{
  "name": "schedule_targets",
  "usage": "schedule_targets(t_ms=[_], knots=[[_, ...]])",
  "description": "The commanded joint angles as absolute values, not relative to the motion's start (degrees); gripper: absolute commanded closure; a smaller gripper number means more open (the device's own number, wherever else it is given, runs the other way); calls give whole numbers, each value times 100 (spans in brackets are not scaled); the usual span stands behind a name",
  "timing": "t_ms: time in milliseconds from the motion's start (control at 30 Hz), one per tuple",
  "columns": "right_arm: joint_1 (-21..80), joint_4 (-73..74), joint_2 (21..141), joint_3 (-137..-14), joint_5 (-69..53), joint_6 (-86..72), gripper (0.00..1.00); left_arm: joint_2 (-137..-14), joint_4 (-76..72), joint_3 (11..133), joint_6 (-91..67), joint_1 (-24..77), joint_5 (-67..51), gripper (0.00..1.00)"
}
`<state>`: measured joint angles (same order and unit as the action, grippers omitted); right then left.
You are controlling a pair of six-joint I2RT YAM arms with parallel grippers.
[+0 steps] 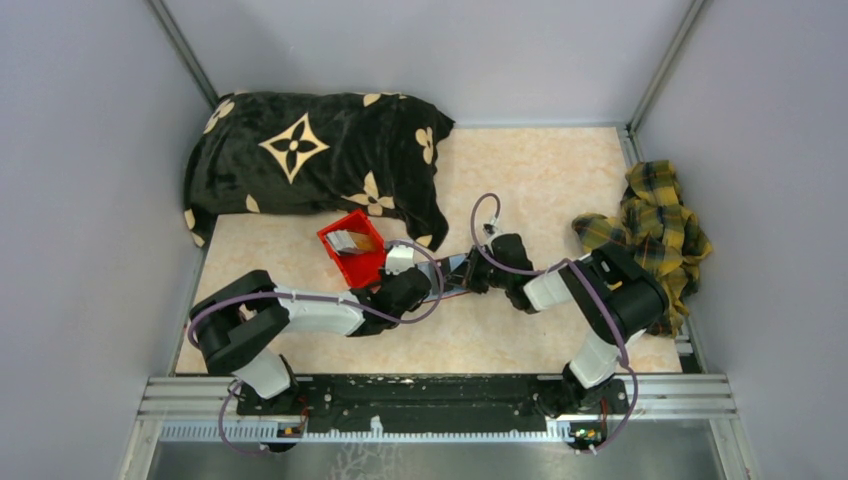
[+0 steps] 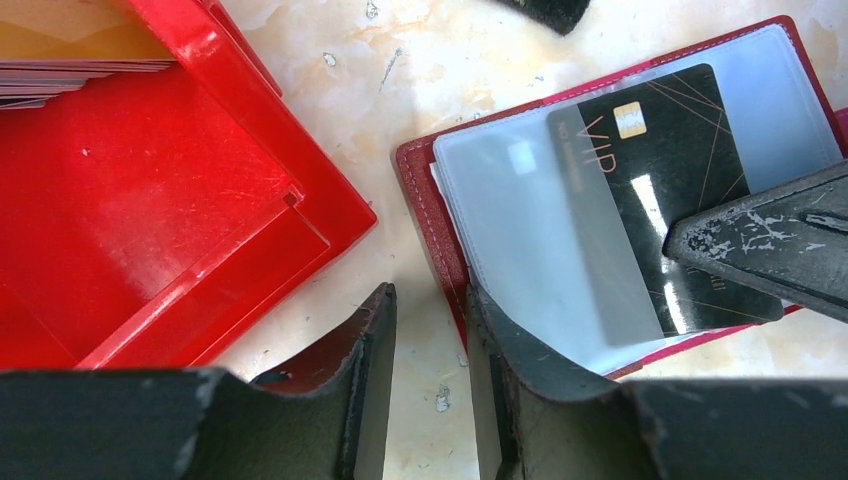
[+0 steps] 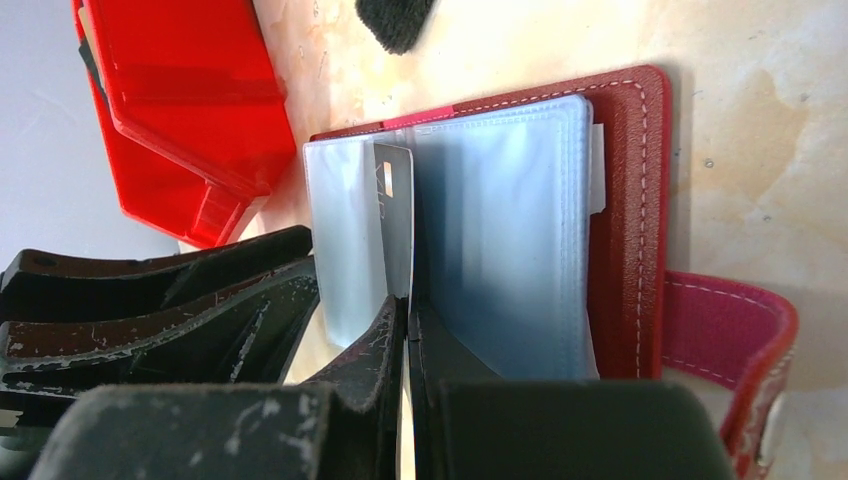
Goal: Put the credit cards into the card holder
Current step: Insert the credit card into the card holder.
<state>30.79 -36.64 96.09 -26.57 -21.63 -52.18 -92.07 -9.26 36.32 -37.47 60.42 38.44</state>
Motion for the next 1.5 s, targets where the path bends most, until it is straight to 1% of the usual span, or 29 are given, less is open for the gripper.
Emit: schedule_targets(t_ms=[0,100,167,333,367,433,567,767,1133,1400,1467], knots=[[3258,-3096,9749,-2624,-1744,-5028,100,-9402,-598,3453,-3939,6169,3227,62],[3314,-3004,9782,-2705,-1704,-4992,100,-9422,-626,3471,-3898,6178,3224,62],[3397,-2850,9799,-2794,-1634,-4916,97,-9423,-651,3471,-3867,6179,3218,62],[3539,-2350,9755,-3009,-1395,-4651,72,-9428,-675,3472,-3859,6184,3216,62],[3554,-2247,9725,-3036,-1363,-4589,69,-9435,-681,3467,-3860,6187,3213,62],[3559,-2070,9624,-3076,-1274,-4498,65,-9439,-693,3463,-3871,6183,3207,62],[3560,-1642,9244,-3158,-984,-4266,61,-9442,-725,3455,-3874,6187,3208,62],[3560,-946,8888,-3269,-450,-3916,58,-9345,-789,3389,-3895,6186,3207,63],[3585,-554,8701,-3428,-248,-3639,54,-9316,-884,3327,-3929,6187,3182,63],[3684,-35,8681,-3745,87,-3312,48,-9292,-991,3287,-3993,6183,3122,64],[3736,99,8730,-3850,210,-3222,45,-9254,-1065,3244,-4019,6187,3095,64]])
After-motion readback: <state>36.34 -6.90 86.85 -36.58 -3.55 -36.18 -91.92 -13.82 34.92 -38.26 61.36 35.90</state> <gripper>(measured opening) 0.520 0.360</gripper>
